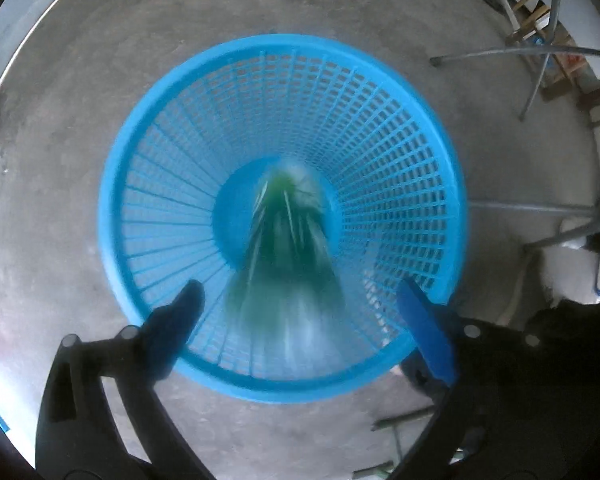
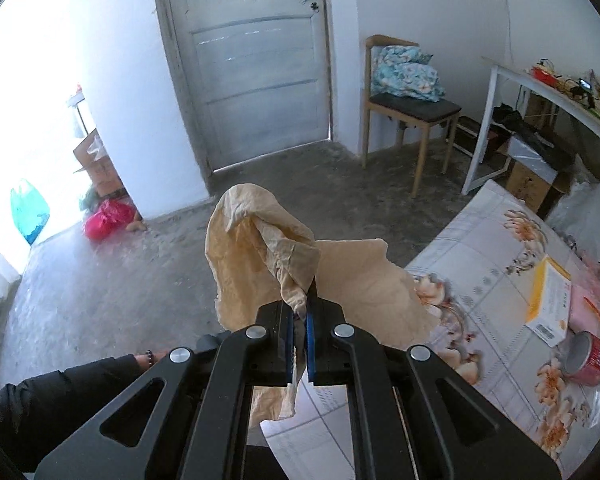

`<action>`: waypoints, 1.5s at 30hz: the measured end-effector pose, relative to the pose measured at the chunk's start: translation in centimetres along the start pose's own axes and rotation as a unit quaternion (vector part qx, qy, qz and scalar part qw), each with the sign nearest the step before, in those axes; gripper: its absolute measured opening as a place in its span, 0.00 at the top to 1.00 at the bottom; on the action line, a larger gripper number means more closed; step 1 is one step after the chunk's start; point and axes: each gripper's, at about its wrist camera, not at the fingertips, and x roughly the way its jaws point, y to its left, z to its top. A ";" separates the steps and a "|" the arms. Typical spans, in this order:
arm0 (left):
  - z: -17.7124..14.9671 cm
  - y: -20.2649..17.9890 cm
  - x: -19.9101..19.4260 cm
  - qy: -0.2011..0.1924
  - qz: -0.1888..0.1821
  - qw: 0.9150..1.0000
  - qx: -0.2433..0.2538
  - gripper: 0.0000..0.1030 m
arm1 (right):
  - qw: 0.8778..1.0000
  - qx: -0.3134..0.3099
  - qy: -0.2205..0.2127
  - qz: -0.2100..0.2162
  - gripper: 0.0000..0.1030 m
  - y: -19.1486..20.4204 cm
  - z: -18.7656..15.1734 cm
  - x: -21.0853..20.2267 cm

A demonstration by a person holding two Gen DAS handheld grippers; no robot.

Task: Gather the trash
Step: 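Carry the bottle over the blue wastebasket and open the left gripper, then lower the paper towel into the blue wastebasket and open the right gripper, then return both grippers to the table toward the remaining trash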

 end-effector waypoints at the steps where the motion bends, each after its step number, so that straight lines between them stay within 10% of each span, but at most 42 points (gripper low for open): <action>1: 0.0 0.1 -0.1 0.002 0.003 1.000 -0.006 0.10 | 1.000 -0.002 0.003 0.001 0.95 0.3 0.1 0.3; 17: -14.0 15.9 -14.7 -0.139 0.022 0.973 -0.183 0.10 | 0.993 -0.003 0.116 -0.007 0.95 5.9 -0.9 12.6; 34: -18.9 20.4 -12.9 -0.161 -0.001 0.956 -0.245 0.10 | 0.941 0.027 0.311 -0.129 0.94 6.9 -10.9 34.0; 35: -18.9 20.3 -12.7 -0.160 0.002 0.957 -0.244 0.10 | 0.946 0.045 0.295 -0.129 0.91 6.4 -11.1 33.7; 38: -18.7 20.3 -12.1 -0.155 0.000 0.957 -0.246 0.10 | 0.948 0.080 0.275 -0.137 0.07 5.3 -10.9 33.4; 45: -18.3 19.5 -12.4 -0.163 -0.003 0.958 -0.237 0.10 | 0.942 0.056 0.268 -0.194 0.05 6.1 -10.5 32.4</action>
